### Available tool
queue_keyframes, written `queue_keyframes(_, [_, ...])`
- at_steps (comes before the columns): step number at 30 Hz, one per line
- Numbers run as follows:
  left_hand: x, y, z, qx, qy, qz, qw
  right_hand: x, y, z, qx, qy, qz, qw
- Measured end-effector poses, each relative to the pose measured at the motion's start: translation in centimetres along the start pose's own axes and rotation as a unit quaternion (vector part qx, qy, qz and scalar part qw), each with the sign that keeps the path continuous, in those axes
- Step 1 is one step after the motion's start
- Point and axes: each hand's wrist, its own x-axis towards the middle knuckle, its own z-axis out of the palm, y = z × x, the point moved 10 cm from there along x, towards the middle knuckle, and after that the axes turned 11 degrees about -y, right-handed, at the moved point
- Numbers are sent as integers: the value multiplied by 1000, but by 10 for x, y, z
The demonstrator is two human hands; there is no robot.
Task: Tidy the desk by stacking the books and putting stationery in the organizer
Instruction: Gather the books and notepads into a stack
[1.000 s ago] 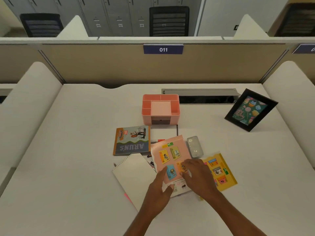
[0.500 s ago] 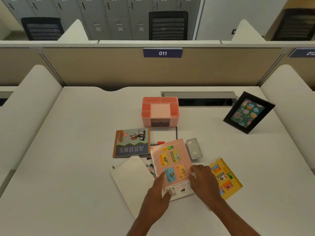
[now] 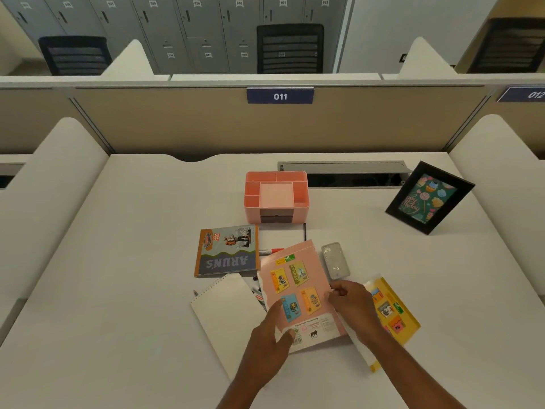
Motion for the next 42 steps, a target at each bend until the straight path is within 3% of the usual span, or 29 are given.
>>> queue_keyframes(6, [-3, 7, -6, -34, 17, -1, 999, 3, -19, -9, 0, -27, -11, 1000])
queue_keyframes(16, [-28, 45, -29, -220, 103, 3, 970, -43, -81, -9, 141, -97, -79, 982])
queue_keyframes(24, [-55, 91, -35, -374, 106, 46, 920, -92, -122, -2, 94, -36, -190, 977])
queue_keyframes(28, [-66, 101, -40, -381, 90, 49, 919, -107, -128, 7, 69, -17, -233, 970])
queue_keyframes(35, [-78, 81, -53, -359, 139, 22, 922, -138, -140, 33, 43, -15, -301, 952])
queue_keyframes(42, [-81, 52, -60, -332, 158, -6, 930, -140, -125, 67, 36, -102, -307, 946])
